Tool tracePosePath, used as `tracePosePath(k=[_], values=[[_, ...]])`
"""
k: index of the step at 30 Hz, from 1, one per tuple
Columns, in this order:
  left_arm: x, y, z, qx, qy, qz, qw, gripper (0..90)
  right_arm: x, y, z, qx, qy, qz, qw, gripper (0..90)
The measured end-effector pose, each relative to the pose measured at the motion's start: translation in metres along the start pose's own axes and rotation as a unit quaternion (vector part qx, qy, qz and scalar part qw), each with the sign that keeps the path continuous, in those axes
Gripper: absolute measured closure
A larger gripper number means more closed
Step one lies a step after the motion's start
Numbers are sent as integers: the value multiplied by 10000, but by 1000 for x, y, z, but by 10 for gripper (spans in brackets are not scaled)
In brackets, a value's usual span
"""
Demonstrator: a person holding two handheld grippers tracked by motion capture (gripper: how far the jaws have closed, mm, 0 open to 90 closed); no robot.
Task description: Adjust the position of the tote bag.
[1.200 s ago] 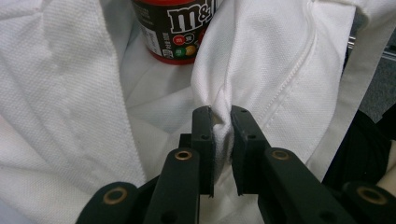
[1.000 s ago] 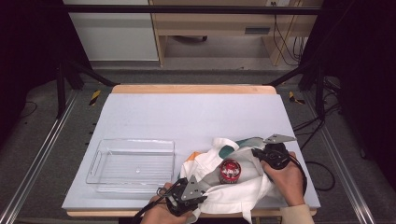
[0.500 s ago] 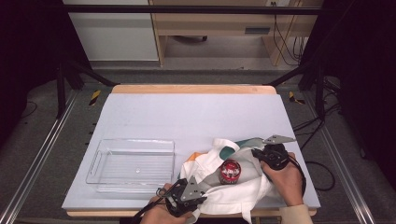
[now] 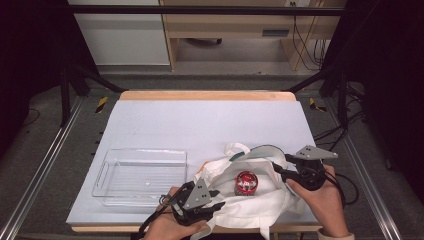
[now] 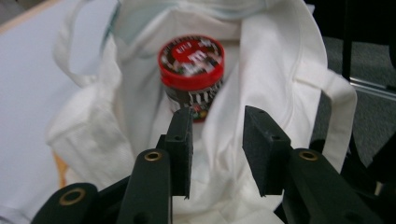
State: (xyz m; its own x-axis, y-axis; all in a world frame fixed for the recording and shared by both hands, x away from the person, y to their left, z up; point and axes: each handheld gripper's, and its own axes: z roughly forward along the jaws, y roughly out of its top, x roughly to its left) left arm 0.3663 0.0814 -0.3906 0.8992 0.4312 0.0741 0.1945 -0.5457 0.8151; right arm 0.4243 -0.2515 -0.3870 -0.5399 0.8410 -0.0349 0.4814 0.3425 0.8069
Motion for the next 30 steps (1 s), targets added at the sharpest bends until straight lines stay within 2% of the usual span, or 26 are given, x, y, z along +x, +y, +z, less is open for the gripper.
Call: tracePosePath(k=[3,4,6,7,8,9,10,11,12,13,16,17,19,20,23,26,27,28,30], values=[[3,9,-3,-84,113,26,9999,608,6,1,-4,0,54,-104,9999,411],[9,18,-3,-134,240,73,9996,580,12,3,-6,30,195,-145,9997,392],[12,22,-2,-154,267,68,9995,561,16,3,-6,64,230,-232,9994,375],[20,31,1,-161,354,70,9992,544,23,3,-6,118,337,-346,9988,348],[20,31,1,-161,354,70,9992,520,23,3,-6,118,337,-346,9988,348],[29,38,7,-160,414,19,9990,496,28,1,-6,198,489,-403,9978,323],[29,38,7,-160,414,19,9990,489,28,1,-6,198,489,-403,9978,323],[37,43,13,-33,467,121,9988,473,31,-2,-5,301,613,-472,9965,304],[37,43,13,-33,467,121,9988,449,31,-2,-5,301,613,-472,9965,304],[45,45,20,97,505,134,9986,439,34,-6,-3,413,770,-503,9949,287],[51,45,29,184,478,64,9987,413,38,-10,-2,474,886,-513,9936,282],[55,44,37,252,492,24,9985,412,43,-14,0,580,1020,-575,9914,263],[57,42,45,312,462,-2,9984,416,48,-18,2,626,1177,-642,9890,247],[57,42,45,312,462,-2,9984,413,51,-19,3,675,1261,-660,9875,241],[61,41,60,574,418,36,9975,416,58,-23,5,712,1316,-722,9861,233],[64,40,65,657,377,53,9971,459,62,-25,8,769,1359,-732,9850,216],[66,38,69,719,373,71,9967,479,64,-27,11,860,1388,-809,9833,206],[66,38,69,719,373,71,9967,515,64,-27,11,860,1388,-809,9833,206],[68,37,71,735,342,22,9967,527,65,-30,13,884,1375,-841,9830,205]])
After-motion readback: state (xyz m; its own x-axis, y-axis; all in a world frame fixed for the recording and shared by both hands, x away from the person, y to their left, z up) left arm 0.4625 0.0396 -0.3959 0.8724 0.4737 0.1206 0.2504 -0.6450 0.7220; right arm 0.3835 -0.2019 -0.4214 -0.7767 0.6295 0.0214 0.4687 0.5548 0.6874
